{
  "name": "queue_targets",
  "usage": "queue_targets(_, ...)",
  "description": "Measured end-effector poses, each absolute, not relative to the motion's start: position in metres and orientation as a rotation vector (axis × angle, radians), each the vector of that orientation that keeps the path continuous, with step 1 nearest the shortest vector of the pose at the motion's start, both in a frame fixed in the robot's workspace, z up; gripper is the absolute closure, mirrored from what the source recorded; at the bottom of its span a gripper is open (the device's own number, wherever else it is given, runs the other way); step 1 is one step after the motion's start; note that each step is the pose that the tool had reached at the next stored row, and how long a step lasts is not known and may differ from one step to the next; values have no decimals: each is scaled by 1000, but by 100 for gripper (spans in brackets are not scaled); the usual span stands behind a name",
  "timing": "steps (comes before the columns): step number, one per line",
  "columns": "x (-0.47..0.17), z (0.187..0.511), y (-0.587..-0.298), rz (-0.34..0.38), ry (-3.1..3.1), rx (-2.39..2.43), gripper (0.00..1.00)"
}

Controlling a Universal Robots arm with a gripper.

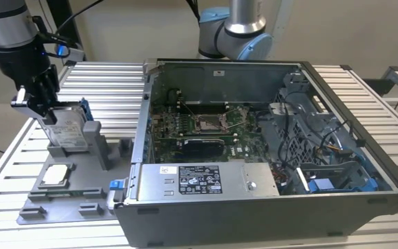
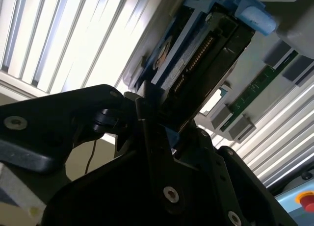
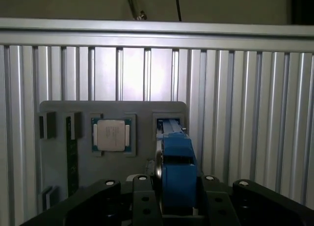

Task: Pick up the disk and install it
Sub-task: 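Pick up the disk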

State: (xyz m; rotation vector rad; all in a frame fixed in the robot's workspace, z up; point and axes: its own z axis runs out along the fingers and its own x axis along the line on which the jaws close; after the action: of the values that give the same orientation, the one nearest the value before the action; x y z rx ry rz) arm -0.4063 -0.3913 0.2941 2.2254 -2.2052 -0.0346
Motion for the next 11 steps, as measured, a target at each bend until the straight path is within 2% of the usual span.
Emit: queue_targets(11, -406, 310, -391, -34, -2205, 2225, 100)
